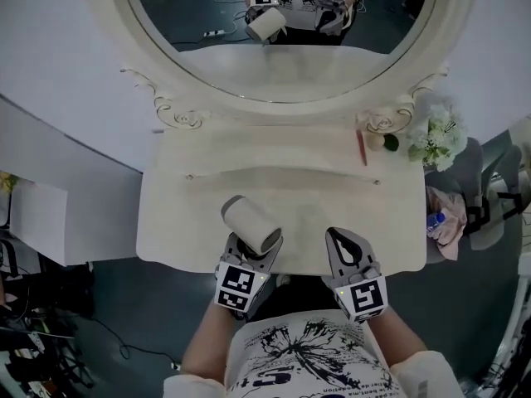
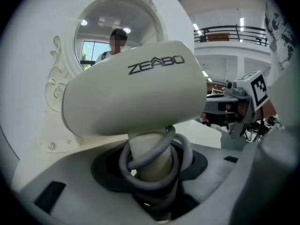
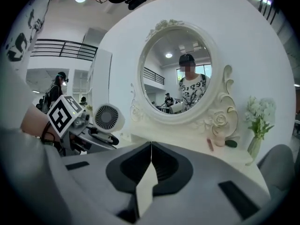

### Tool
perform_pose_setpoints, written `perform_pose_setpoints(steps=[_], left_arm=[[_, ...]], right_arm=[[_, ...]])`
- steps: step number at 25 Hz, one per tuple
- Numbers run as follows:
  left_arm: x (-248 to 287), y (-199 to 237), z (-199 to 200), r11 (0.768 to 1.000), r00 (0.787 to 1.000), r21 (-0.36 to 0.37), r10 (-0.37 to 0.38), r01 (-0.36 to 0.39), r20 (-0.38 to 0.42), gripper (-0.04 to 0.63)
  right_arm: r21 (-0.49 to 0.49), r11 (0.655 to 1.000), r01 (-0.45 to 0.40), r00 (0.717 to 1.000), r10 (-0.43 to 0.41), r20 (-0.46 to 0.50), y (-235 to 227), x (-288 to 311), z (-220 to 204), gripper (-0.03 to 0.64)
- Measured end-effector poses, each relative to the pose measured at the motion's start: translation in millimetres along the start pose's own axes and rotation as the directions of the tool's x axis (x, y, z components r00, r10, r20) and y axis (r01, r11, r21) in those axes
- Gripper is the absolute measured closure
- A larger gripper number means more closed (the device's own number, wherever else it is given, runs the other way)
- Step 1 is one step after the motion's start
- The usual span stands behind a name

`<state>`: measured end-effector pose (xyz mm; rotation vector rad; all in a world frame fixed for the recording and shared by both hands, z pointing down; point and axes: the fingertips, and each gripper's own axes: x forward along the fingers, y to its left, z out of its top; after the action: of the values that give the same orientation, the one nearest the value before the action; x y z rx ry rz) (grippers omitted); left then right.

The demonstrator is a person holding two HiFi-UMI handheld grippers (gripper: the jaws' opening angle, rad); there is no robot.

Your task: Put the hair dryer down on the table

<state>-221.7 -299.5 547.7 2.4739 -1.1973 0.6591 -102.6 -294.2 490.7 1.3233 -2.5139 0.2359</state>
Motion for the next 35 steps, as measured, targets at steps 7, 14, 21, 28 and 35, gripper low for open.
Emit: perform_pose_setpoints(steps=[7,14,21,28,35], left_arm=[[52.8,12.0,-33.8,0.999,0.983,-0.021,-0.031,0.028,-0.181,0.364],[89.1,11.1,-58.4,0.998,0.936,-0.037,-0.052,0.042,-0.349,0.364],[107.2,7.6,-74.5,0.999,0.89,-0.006,-0.038,0.039,-0.454,0.364],[111.0,9.8,-83.5,1.0,0.864,-0.012,-0.022,0.018,-0.503,0.364],[111.9,10.3,-84.0,1.0,0.864,-0.004,-0.008,0.007,-0.504,0.362]], right_arm=[[0.019,0.999,-0.037,0.998,0.038,-0.044,-8.7,32.5,-22.4,0.6],[0.065,0.997,-0.035,0.995,0.04,-0.089,-15.8,49.5,-39.5,0.6],[0.076,0.997,-0.03,0.994,0.038,-0.105,-26.8,54.2,-43.6,0.6],[0.102,0.995,-0.022,0.991,0.035,-0.127,-34.1,49.4,-53.4,0.6],[0.135,0.991,-0.007,0.989,0.027,-0.148,-35.3,48.4,-61.3,0.6]])
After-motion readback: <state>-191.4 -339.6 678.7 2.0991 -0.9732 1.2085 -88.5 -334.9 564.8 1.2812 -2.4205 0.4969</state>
